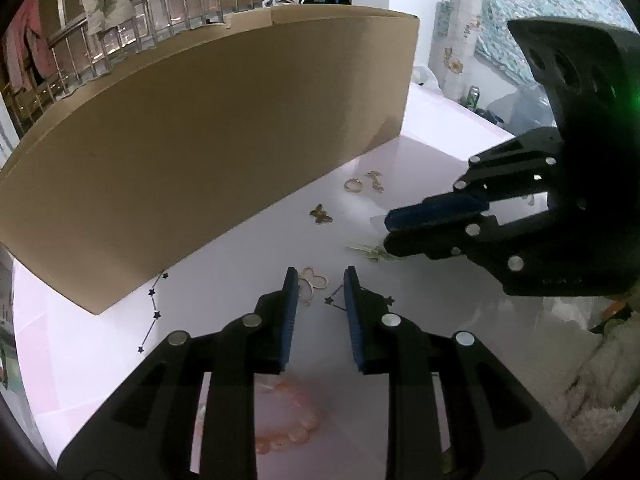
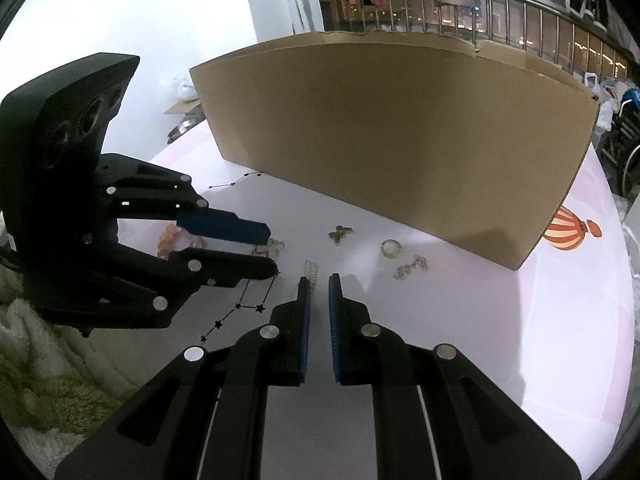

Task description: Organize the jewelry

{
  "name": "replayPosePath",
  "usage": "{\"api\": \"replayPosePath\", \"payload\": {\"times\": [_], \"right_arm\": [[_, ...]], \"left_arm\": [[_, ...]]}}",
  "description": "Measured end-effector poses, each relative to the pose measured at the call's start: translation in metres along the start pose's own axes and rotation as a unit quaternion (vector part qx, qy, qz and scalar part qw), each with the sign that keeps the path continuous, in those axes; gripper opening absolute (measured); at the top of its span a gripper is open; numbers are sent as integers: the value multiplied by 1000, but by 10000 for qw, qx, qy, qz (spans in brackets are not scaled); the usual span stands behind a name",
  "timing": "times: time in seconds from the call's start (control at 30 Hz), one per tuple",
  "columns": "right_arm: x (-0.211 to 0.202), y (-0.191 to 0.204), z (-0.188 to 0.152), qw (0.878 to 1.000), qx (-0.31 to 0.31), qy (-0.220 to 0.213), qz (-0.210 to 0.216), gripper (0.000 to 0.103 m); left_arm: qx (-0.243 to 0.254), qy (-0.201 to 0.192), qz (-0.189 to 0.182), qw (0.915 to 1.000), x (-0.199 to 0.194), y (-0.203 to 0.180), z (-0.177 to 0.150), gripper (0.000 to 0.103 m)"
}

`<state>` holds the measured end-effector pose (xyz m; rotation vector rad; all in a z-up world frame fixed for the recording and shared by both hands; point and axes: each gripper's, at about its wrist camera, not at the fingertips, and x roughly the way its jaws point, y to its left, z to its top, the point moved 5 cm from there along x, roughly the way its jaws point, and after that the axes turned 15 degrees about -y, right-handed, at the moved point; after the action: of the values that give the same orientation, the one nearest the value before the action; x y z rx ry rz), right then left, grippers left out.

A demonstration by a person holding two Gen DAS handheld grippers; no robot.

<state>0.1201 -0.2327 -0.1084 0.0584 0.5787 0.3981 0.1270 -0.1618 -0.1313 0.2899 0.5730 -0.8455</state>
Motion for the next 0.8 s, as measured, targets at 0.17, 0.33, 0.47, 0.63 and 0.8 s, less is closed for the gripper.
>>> {"api": "replayPosePath", "payload": {"times": [0.17,0.33,0.47,0.63,0.8], "right_arm": [[0,-2,0,10000,18,11,13,10],[0,-2,0,10000,29,-1,12,10],[1,-2,1,10000,37,-3,2,10],[2,-2,1,10000,44,-13,-12,10],[2,-1,1,10000,38,-37,-33,10]], "left_arm": [[33,-57,40,10000,-2,2,2,30],[150,-64,18,9999,1,1,0,32],[10,-87,-70,9999,2,5,1,26],[31,-122,-165,9998,1,7,0,15],[96,-141,-190,9997,0,1,-1,15]]}}
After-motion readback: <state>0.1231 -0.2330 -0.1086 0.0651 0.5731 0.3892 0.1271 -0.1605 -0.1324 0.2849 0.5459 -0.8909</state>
